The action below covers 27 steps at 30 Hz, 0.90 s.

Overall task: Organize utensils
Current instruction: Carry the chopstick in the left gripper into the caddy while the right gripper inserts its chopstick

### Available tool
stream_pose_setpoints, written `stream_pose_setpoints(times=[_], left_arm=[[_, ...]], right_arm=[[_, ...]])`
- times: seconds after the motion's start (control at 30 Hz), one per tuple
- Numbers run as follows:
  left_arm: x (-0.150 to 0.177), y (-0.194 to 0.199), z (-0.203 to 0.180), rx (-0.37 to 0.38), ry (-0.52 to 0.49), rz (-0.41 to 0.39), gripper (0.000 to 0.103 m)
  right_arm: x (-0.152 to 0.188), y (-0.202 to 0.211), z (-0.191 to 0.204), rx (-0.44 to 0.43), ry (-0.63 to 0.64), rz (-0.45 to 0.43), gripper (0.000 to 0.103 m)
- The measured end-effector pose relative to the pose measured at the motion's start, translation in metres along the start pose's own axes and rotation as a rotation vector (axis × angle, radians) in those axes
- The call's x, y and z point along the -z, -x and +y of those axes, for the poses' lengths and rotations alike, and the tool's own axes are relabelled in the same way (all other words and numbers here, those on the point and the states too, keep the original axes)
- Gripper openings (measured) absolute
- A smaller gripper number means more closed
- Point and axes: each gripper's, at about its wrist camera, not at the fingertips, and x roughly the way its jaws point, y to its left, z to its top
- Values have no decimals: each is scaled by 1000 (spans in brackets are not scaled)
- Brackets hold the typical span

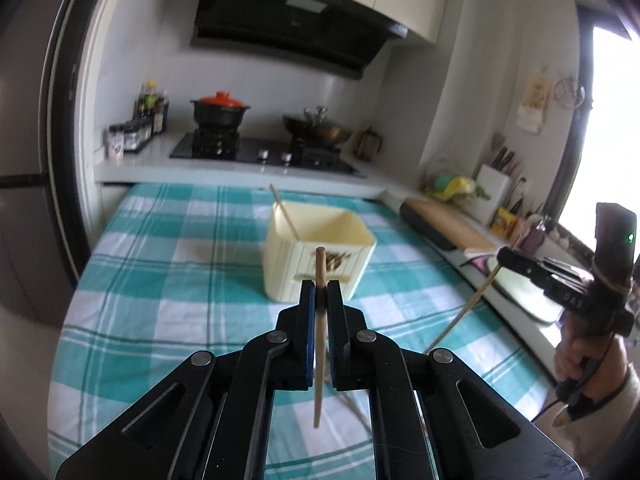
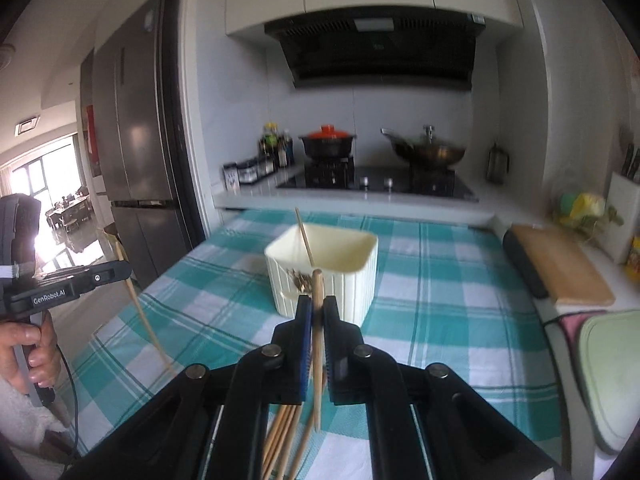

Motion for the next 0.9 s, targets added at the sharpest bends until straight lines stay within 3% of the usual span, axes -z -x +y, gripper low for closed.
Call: stream_pose_setpoints(times=[0.2,0.4,0.63,0.7,0.8,0.9], left_arm=[[-28,12,-4,38,-5,-27,4],[-79,13,-8,45,-16,-90,4],[-142,-13,-19,-37,-18,-307,4],[-150,-31,-19,-56,-13,-336,4],[-156,-72,-15,-87,-15,-313,4],[-156,-121,-4,-91,10,-205,4]], right_arm=[[-25,3,4,-19,15,-19,6],[-69,-9,1,-25,32,-41,6],[-127,-23,2,30,52,-241,6],[-135,-36,1,40,50,-280,6],[-137,-67,2,66,74,-295,6],[-133,-113,-2,56,79,-194,6]])
